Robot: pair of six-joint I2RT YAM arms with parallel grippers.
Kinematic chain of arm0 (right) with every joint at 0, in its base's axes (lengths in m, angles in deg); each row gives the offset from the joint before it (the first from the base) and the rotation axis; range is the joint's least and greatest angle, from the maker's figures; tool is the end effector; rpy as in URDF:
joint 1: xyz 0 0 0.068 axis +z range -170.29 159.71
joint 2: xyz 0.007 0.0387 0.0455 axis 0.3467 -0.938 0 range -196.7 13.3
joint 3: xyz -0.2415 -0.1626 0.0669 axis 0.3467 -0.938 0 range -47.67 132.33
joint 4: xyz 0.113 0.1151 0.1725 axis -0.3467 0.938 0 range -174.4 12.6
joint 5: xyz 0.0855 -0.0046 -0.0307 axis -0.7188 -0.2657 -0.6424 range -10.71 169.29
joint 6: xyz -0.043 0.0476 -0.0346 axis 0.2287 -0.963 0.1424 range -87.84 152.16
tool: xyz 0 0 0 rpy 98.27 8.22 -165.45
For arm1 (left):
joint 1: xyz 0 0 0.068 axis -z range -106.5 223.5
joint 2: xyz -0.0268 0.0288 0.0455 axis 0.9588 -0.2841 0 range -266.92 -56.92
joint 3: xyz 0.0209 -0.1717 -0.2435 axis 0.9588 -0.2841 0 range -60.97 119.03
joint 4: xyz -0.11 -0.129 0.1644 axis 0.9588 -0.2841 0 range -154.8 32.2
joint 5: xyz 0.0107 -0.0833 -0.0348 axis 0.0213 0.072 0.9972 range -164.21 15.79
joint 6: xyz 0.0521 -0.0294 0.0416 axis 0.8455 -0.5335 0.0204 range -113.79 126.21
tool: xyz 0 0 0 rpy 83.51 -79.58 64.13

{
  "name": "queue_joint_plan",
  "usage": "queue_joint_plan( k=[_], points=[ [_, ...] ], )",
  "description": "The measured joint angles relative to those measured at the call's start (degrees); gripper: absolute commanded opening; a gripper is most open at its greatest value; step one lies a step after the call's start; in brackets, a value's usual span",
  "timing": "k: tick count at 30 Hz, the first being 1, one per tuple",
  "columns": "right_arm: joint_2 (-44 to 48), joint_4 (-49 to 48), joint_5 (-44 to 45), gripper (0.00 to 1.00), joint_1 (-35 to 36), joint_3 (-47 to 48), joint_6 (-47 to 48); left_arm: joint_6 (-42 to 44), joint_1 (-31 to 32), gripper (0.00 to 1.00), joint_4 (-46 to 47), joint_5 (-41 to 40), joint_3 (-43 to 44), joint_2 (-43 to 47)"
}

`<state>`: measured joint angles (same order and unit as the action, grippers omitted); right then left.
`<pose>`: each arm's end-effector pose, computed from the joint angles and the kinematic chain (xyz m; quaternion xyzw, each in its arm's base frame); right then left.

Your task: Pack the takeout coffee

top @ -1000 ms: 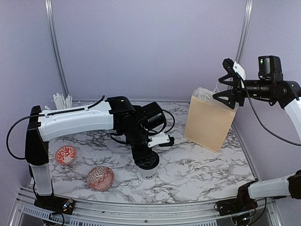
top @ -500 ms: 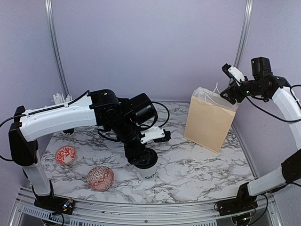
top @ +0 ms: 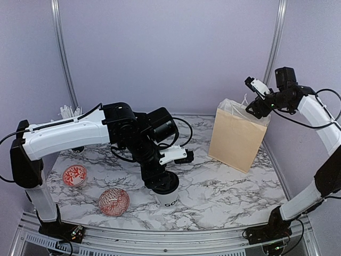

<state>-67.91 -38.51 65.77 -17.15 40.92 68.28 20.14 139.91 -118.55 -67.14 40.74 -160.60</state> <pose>0.2867 0.0299 0.4055 -0.3486 0.8253 -0.0208 0.4437 0.1411 -0.3421 0.3292 0.6368 0.7318 -0.1578 0.1847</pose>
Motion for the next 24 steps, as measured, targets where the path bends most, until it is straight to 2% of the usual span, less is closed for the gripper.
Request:
queue_joint_plan(
  k=[13, 21, 24],
  points=[
    [-6.43, -1.01, -0.17, 0.58, -0.07, 0.31, 1.66, -0.02, 0.42, 0.62, -0.04, 0.61, -0.42, -0.15],
    [-7.67, -0.81, -1.62, 0.29, -0.39, 2.34, 2.29, -0.02, 0.59, 0.62, -0.04, 0.94, -0.74, -0.15],
    [-7.72, -0.7, -2.4, 0.12, -0.46, 2.78, 2.71, -0.02, 0.68, 0.62, -0.04, 1.01, -0.74, -0.15]
  ],
)
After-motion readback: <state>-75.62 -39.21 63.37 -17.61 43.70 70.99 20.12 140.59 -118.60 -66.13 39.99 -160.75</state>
